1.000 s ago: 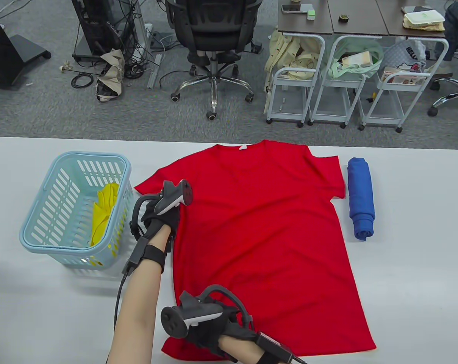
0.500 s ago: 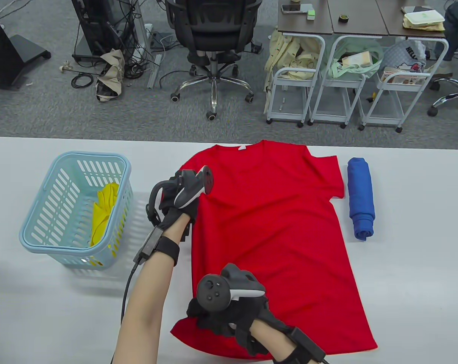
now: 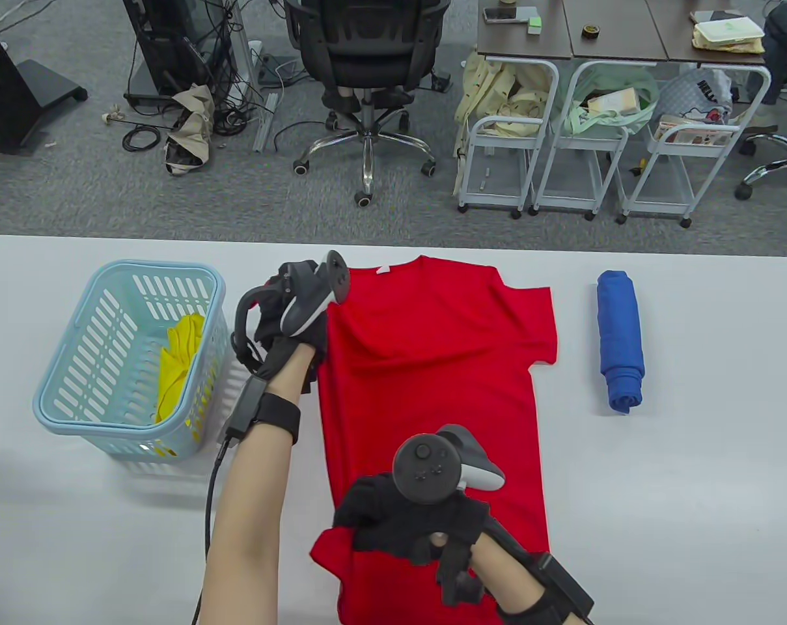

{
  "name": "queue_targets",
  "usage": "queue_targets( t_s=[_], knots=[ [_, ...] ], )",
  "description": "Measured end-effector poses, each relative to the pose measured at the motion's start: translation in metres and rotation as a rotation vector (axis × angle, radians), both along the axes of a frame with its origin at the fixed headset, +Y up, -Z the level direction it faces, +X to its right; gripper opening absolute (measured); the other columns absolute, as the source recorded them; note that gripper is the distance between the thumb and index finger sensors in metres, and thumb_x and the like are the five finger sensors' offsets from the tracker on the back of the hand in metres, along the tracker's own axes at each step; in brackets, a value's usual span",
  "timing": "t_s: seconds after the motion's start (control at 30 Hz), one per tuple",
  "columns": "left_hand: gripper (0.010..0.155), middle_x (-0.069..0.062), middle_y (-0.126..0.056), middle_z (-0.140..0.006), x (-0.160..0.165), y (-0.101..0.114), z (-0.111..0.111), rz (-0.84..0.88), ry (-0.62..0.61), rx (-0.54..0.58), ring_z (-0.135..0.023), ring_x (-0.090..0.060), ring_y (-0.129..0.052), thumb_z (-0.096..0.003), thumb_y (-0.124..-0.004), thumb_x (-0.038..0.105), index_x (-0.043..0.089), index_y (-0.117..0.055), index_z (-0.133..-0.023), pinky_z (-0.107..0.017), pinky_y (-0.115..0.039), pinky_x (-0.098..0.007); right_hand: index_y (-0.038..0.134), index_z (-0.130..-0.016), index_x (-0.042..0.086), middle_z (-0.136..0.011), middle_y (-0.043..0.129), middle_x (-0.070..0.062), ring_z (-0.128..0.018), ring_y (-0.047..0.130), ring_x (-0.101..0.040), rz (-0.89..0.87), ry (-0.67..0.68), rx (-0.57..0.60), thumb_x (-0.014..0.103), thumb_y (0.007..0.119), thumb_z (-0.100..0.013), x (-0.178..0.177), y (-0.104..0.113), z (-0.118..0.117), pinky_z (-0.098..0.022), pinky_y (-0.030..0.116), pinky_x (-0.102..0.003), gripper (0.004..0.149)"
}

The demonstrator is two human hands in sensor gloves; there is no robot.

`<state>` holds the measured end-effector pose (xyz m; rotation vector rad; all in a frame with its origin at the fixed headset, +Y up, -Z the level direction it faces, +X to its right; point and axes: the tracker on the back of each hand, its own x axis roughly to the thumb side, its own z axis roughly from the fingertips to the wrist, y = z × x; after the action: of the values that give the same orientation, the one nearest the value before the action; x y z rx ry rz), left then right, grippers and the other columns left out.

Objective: Roll t-shirt into tight roll

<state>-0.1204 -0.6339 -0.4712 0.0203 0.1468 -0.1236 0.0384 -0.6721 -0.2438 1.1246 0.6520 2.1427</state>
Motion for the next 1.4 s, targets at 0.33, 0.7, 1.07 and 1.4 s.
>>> queue_targets(
  t_s=[0.33,0.7,1.07,1.4],
  knots=[
    [0.042,-0.002,-0.082,-0.096,0.213,-0.033,0.003,-0.067,-0.37,-0.055,-0.072,-0.018,-0.099,-0.0585,-0.066,0.032,0.031,-0.063,-0.101,-0.058,-0.088,-0.041,0.077,-0.083,0.03,-0.088,0.079,-0.005,-0.064,0.089,-0.019,0.404,-0.172,-0.033,0.034,0.083,-0.048,0.125,-0.016,0.018,-0.056,0.073,-0.047,0.036],
    [0.066,-0.012,-0.047,-0.124,0.199,-0.066,0.027,-0.106,-0.426,-0.152,-0.105,-0.036,-0.072,-0.0606,-0.057,0.042,0.028,-0.025,-0.117,-0.072,-0.07,-0.053,0.057,-0.107,0.018,-0.108,0.055,-0.019,-0.082,0.078,-0.03,0.443,-0.63,-0.195,0.037,0.073,-0.054,0.224,-0.026,-0.013,-0.062,0.064,-0.052,0.059],
    [0.076,-0.019,-0.021,-0.127,0.09,-0.122,0.138,0.075,-0.582,-0.619,-0.115,-0.047,-0.033,-0.0562,-0.038,0.063,0.025,-0.021,-0.12,-0.078,-0.046,-0.066,0.048,-0.11,0.018,-0.113,0.042,-0.02,-0.094,0.064,-0.037,0.493,-0.611,-0.18,0.037,0.07,-0.056,0.158,-0.061,-0.058,-0.067,0.055,-0.055,0.061],
    [0.076,-0.01,-0.013,-0.126,0.046,-0.132,0.194,0.036,-0.634,-0.668,-0.117,-0.042,-0.025,-0.0552,-0.056,0.065,0.037,-0.02,-0.116,-0.078,-0.037,-0.067,0.027,-0.114,0.026,-0.118,0.014,-0.01,-0.11,0.011,-0.043,0.657,-0.53,-0.036,0.041,0.07,-0.056,0.137,-0.079,-0.059,-0.074,0.033,-0.061,0.073]
  ],
)
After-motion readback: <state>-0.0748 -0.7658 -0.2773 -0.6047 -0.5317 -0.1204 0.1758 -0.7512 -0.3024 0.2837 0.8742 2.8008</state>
